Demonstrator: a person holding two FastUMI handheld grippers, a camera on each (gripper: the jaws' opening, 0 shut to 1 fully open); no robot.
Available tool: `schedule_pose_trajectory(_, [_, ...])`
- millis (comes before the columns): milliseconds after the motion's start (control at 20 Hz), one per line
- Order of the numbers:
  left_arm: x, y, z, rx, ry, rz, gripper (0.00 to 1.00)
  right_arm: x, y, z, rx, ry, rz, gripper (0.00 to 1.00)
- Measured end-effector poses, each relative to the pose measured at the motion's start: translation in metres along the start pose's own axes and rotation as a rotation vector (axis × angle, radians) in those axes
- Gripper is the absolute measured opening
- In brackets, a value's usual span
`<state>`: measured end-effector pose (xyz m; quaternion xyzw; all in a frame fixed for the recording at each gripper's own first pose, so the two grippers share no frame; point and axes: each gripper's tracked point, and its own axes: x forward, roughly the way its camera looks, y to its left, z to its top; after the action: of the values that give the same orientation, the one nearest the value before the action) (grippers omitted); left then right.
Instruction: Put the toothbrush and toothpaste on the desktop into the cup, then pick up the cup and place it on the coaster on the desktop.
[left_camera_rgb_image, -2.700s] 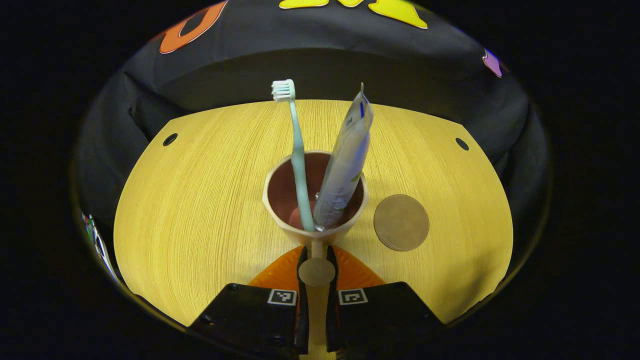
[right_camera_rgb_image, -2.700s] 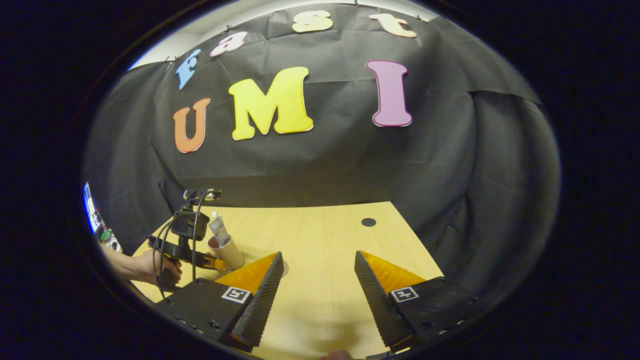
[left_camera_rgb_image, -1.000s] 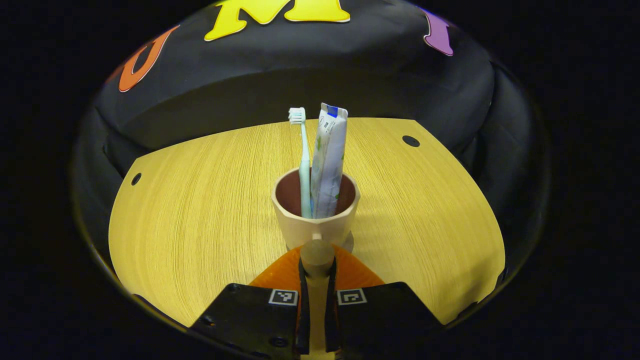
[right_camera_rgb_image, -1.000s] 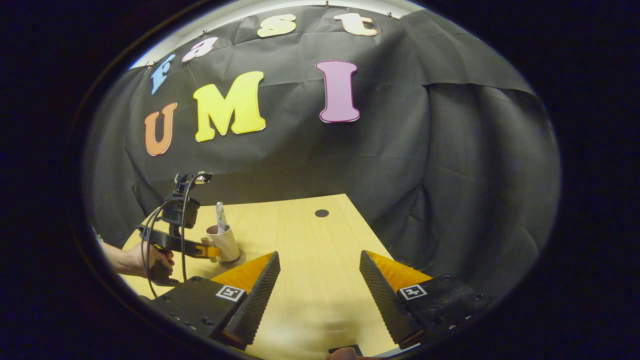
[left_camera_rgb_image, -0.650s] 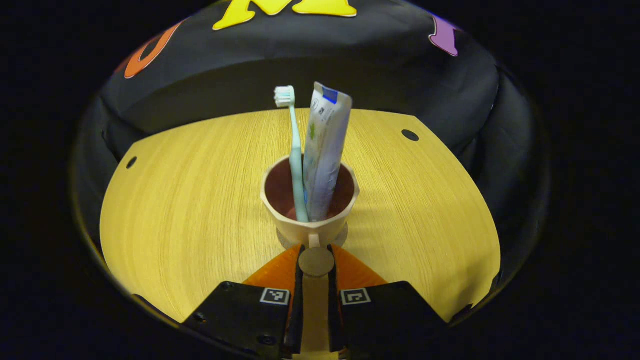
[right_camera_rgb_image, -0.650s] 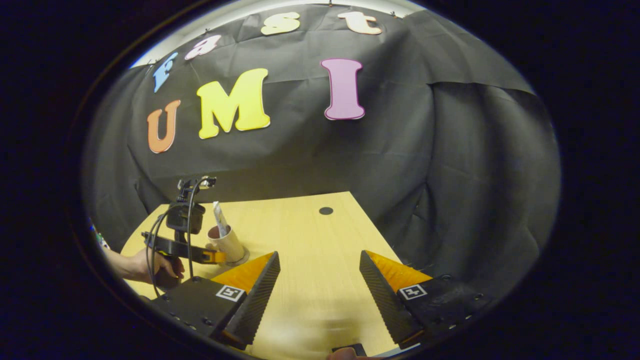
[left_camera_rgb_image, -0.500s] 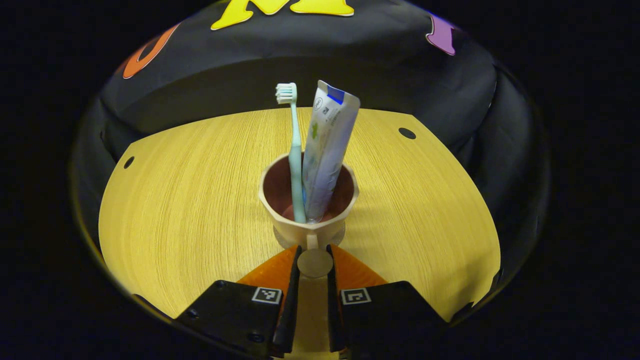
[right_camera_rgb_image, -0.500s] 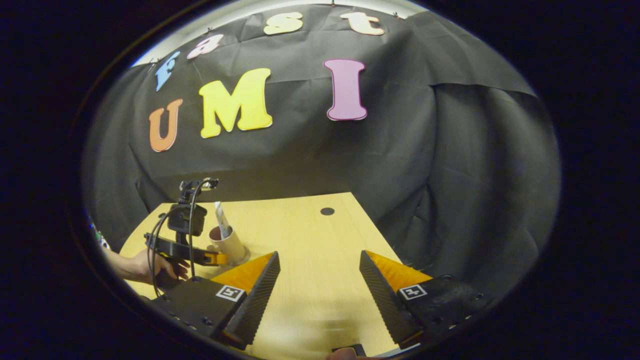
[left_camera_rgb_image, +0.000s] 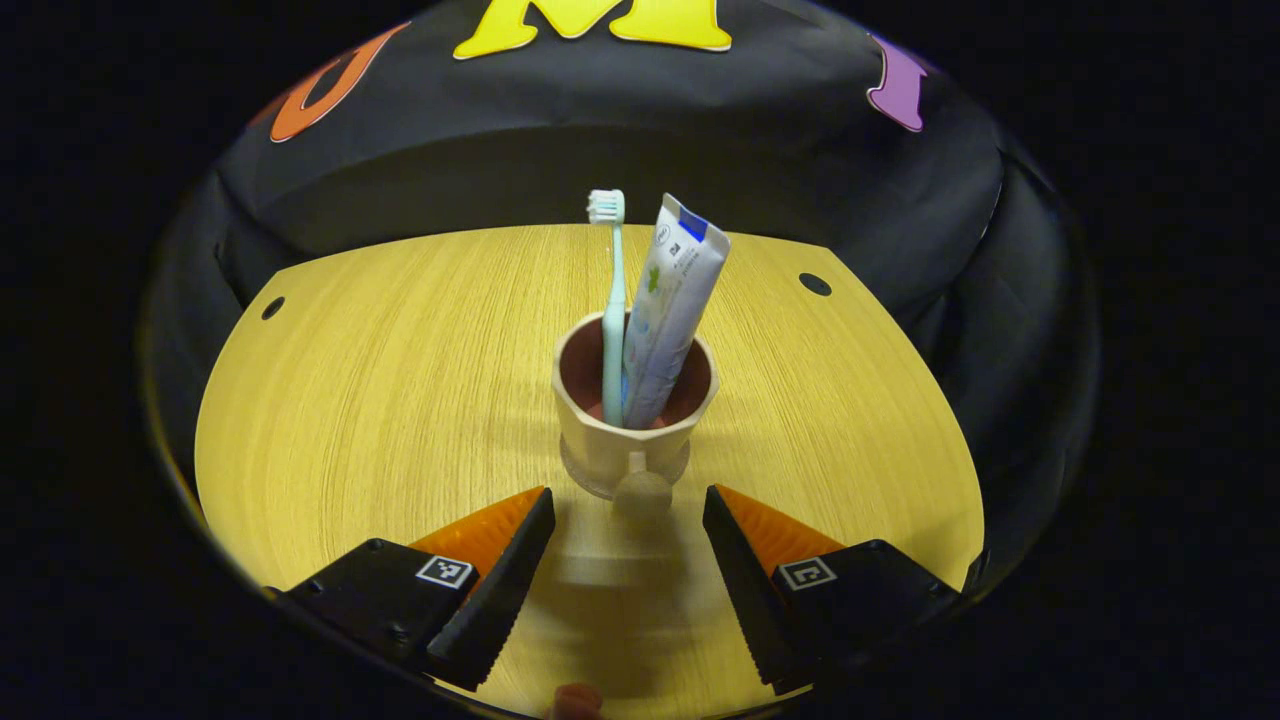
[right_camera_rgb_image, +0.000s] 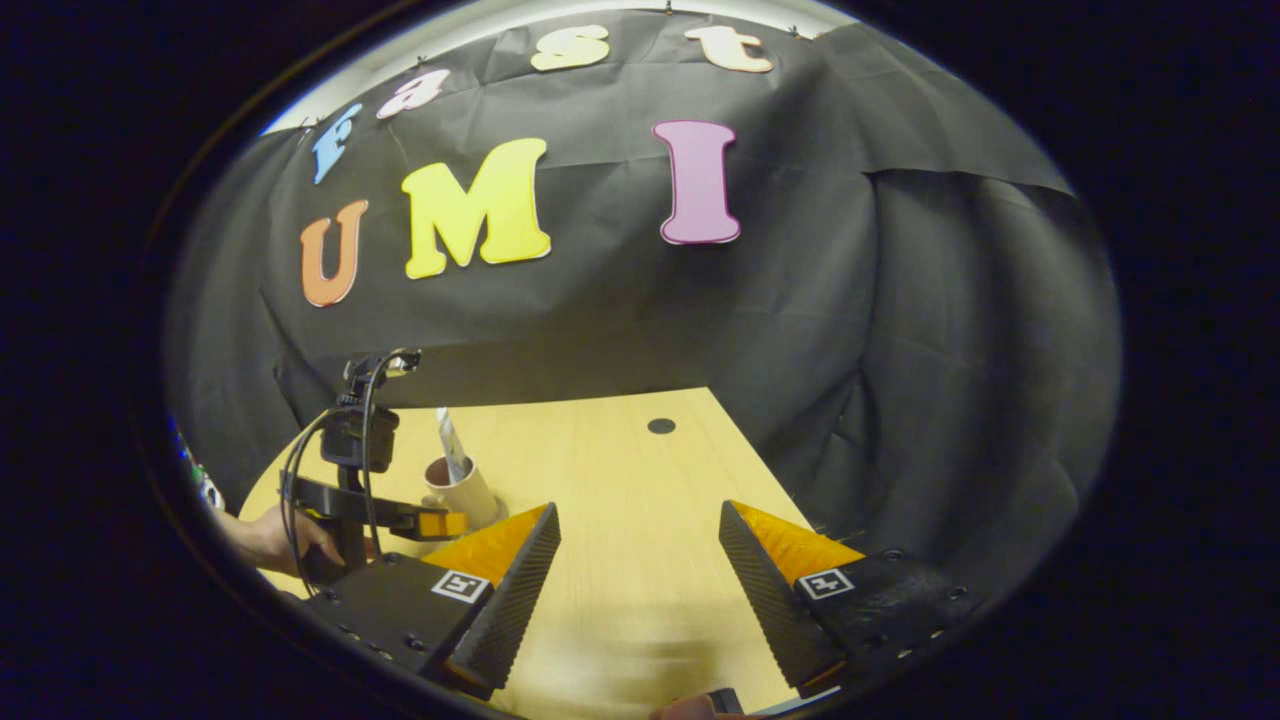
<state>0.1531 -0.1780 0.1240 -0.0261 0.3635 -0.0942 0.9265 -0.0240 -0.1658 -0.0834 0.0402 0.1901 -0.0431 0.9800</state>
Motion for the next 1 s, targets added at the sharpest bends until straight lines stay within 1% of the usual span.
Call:
schedule_pose_trajectory(200, [-0.039,0.015,0.004,-0.029,-0.043,0.020,0.95,-0.005,0.024,0.009,-0.012,-0.030,0.036,0.96])
schedule_pose_trajectory(400, [-0.089,0.035,0.008,-0.060,-0.112,0.063,0.95,-0.008,0.063,0.019,-0.025,-0.064,0.090,0.95])
schedule_pose_trajectory(450, [-0.105,0.040,0.009,-0.069,-0.132,0.071,1.00,-0.008,0.073,0.022,-0.031,-0.072,0.102,0.94])
schedule_pose_trajectory(500, [-0.120,0.046,0.012,-0.077,-0.157,0.082,0.95,-0.009,0.084,0.025,-0.037,-0.081,0.119,0.94])
schedule_pose_trajectory(550, [-0.134,0.054,0.018,-0.080,-0.188,0.095,0.95,-0.010,0.096,0.030,-0.043,-0.090,0.135,0.96])
schedule_pose_trajectory(700, [-0.177,0.072,0.043,-0.067,-0.298,0.133,0.95,-0.013,0.125,0.043,-0.056,-0.120,0.174,0.96])
schedule_pose_trajectory(750, [-0.191,0.077,0.052,-0.069,-0.335,0.140,0.95,-0.014,0.132,0.049,-0.059,-0.131,0.180,0.94])
schedule_pose_trajectory(800, [-0.207,0.082,0.062,-0.075,-0.381,0.147,0.95,-0.016,0.141,0.055,-0.056,-0.143,0.191,0.96])
schedule_pose_trajectory(850, [-0.212,0.086,0.070,-0.074,-0.429,0.157,0.95,-0.019,0.148,0.062,-0.053,-0.157,0.200,0.96])
schedule_pose_trajectory(1000, [-0.261,0.102,0.098,-0.018,-0.603,0.219,0.96,-0.026,0.168,0.078,-0.079,-0.212,0.216,0.96])
